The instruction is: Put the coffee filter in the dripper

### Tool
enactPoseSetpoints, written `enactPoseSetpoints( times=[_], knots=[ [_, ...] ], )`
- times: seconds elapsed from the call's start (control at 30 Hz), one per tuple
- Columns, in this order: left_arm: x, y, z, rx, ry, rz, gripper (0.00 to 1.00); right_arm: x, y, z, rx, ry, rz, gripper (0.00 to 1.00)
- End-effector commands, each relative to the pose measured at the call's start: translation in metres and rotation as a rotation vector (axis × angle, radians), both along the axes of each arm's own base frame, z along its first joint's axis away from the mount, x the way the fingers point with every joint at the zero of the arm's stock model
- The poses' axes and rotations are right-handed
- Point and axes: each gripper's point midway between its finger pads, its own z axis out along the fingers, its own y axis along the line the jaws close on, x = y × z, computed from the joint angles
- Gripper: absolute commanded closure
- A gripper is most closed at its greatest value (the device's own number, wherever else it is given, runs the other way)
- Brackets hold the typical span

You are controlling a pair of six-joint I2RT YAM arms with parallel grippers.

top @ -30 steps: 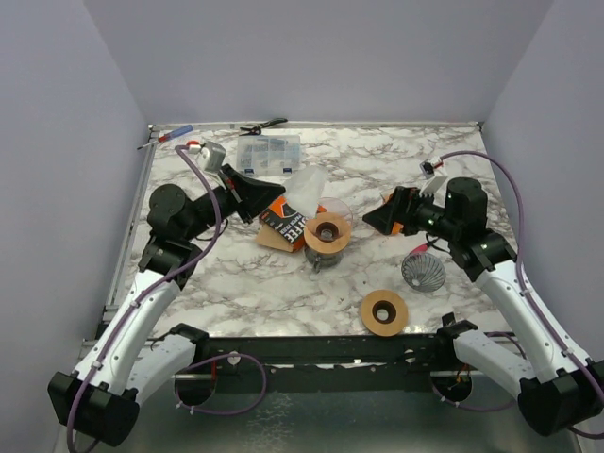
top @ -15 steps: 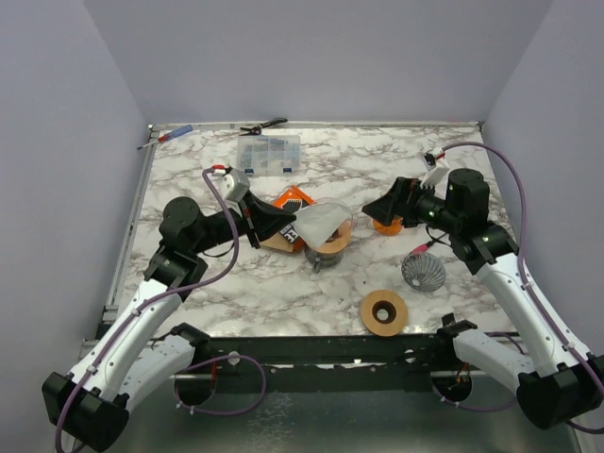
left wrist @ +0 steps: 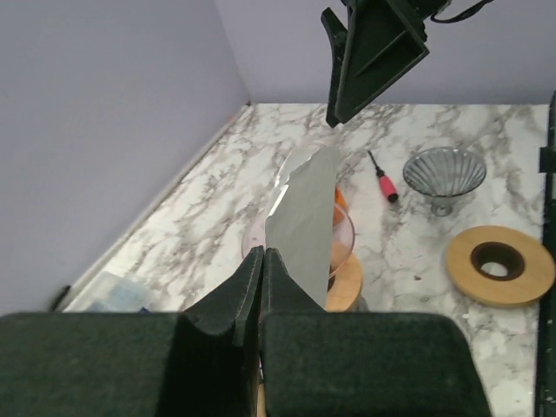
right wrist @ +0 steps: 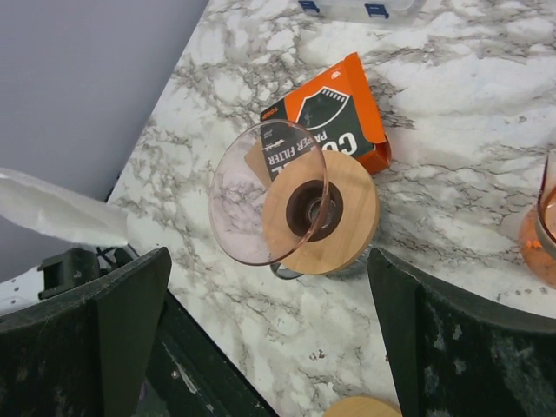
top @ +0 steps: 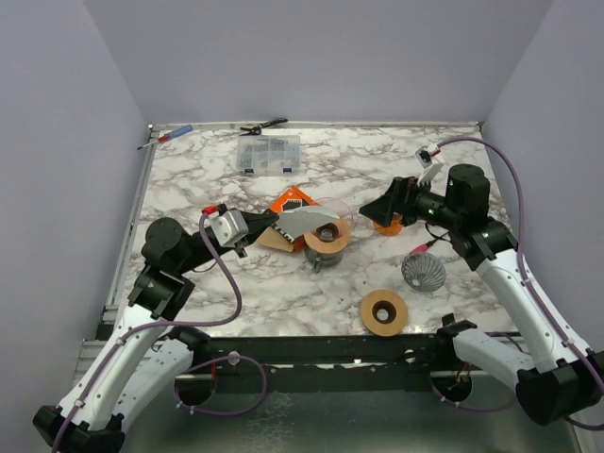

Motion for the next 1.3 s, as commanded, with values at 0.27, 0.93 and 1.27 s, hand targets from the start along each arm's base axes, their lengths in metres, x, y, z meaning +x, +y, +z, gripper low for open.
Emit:
enactPoseSetpoints(
  times=[0.27,0.93,1.27],
  knots=[
    [0.013,0.004,-0.022,0.317,-0.538,-0.012,1.00,-0.012,0.030,0.032,0.056,-0.134,0.276,0.00],
    [0.009,-0.019,-0.022,0.285,-0.600,-0.176,1.00,-0.020,0.093,0.047,-0.046,-0.235,0.513,0.09],
    [0.002,-0.016,-0.018,0.250,-0.600,-0.193,1.00,-0.022,0.103,0.017,-0.152,-0.231,0.501,0.29]
  ],
)
